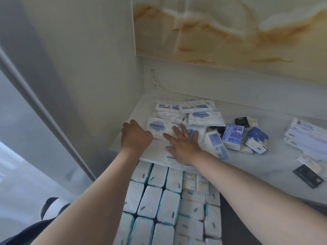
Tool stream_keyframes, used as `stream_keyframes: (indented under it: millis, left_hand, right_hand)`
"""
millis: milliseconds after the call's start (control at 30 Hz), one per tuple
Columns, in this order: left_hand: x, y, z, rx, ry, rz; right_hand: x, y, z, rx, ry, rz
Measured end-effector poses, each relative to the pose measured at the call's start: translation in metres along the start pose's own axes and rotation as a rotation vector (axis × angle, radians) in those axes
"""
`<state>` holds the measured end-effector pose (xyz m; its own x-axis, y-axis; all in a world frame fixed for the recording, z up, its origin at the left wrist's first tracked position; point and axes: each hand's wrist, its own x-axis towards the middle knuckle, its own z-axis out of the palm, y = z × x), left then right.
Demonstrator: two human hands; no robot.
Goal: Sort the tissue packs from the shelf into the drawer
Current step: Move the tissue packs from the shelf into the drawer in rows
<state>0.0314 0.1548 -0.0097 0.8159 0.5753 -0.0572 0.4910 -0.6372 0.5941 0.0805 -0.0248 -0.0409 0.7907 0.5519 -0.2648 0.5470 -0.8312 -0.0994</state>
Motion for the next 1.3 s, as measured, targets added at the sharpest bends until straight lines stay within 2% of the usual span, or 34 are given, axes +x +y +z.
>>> stream_keyframes:
  millis: [100, 167, 233, 267, 333, 400, 467, 533, 633, 767, 900, 1067, 1167, 1300]
  left_hand:
    - [-0.004, 0.005, -0.007, -0.111, 0.141, 0.096]
    - [-0.011, 0.017, -0.007, -0.195, 0.191, 0.192]
    - [-0.019, 0.036, 0.002, -0.243, 0.155, 0.31]
    - [-0.024, 0.046, 0.009, -0.249, 0.115, 0.369]
    - [-0.036, 0.066, 0.028, -0.245, 0.018, 0.483]
    - [-0.048, 0.083, 0.047, -0.229, -0.087, 0.624]
    - [-0.06, 0.095, 0.067, -0.163, -0.189, 0.84]
    - [-0.07, 0.1, 0.087, -0.002, -0.302, 1.059]
    - [-0.073, 0.093, 0.115, 0.314, -0.342, 1.232]
    - [-0.056, 0.084, 0.114, 0.482, -0.241, 1.158]
    - [-0.037, 0.076, 0.099, 0.552, -0.22, 0.997]
    - [-0.026, 0.061, 0.091, 0.416, -0.202, 0.82]
    - [-0.026, 0.055, 0.091, 0.339, -0.205, 0.795]
    - [-0.027, 0.056, 0.093, 0.358, -0.186, 0.805]
  right_hand:
    - [0.005, 0.004, -0.011, 0.065, -0.083, -0.024]
    - [0.002, 0.013, -0.017, 0.2, -0.019, -0.058]
    - [-0.012, 0.027, -0.024, 0.398, 0.213, -0.104]
    - [-0.021, 0.036, -0.027, 0.411, 0.377, -0.125]
    - [-0.039, 0.06, -0.027, 0.29, 0.648, -0.102]
    - [-0.055, 0.088, -0.027, 0.131, 0.733, -0.005]
    - [-0.065, 0.12, -0.023, -0.019, 0.658, 0.104]
    - [-0.072, 0.148, -0.018, -0.111, 0.478, 0.157]
    - [-0.079, 0.173, -0.017, -0.181, 0.387, 0.193]
    - [-0.072, 0.178, -0.023, -0.234, 0.352, 0.254]
    - [-0.052, 0.16, -0.026, -0.273, 0.363, 0.123]
    - [-0.034, 0.133, -0.02, -0.145, 0.209, 0.187]
    - [-0.029, 0.121, -0.018, -0.138, 0.217, 0.238]
    - [-0.029, 0.106, -0.014, 0.013, 0.274, 0.264]
